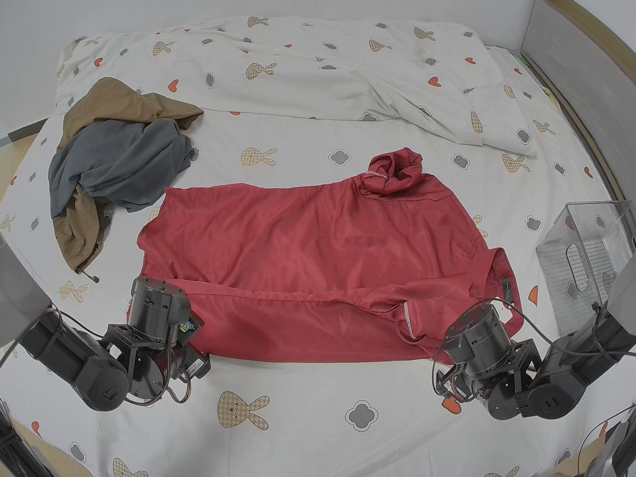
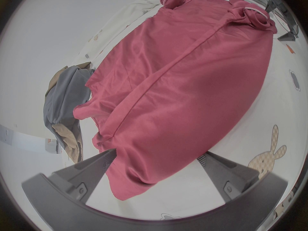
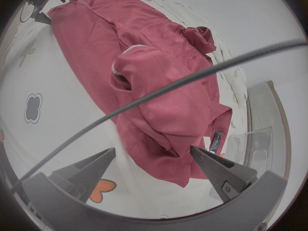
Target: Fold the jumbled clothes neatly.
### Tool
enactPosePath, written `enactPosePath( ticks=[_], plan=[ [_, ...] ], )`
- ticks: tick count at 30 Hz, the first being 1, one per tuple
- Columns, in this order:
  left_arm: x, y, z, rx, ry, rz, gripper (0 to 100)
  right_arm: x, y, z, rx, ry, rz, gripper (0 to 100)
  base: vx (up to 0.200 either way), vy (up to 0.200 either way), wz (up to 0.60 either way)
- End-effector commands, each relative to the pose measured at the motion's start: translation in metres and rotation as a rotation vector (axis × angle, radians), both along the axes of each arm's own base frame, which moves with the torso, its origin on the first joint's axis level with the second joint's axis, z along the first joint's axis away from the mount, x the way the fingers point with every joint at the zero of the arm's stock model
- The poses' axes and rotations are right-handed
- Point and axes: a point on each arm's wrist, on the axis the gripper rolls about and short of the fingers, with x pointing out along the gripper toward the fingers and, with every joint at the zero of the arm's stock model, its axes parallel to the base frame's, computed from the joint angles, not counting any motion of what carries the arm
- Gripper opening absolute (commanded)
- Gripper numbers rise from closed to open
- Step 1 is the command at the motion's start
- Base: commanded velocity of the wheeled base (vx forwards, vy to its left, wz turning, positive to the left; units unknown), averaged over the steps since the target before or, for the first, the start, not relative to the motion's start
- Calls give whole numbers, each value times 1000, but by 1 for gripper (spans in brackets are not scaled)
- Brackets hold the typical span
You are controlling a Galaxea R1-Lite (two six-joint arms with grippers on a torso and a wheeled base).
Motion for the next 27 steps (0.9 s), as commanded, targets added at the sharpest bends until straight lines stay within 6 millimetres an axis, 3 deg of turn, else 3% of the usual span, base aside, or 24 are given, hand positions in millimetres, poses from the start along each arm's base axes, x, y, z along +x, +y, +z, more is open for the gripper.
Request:
enactPosePath(
  ticks=[1,9,20,21,27],
  plan=[
    [6,1,2,-5,-13,13,100,5,1,-3,1,2,-12,100,0,0,0],
    [11,1,-9,-1,2,21,100,11,5,-8,21,-26,-11,100,0,0,0],
    [13,5,-6,-9,-24,35,100,12,2,-5,27,-33,-19,100,0,0,0],
    [11,5,-5,-9,-24,33,100,12,2,-5,26,-33,-18,0,0,0,0],
    [4,9,-11,2,5,35,100,13,3,-8,22,-27,-19,0,0,0,0]
  ],
)
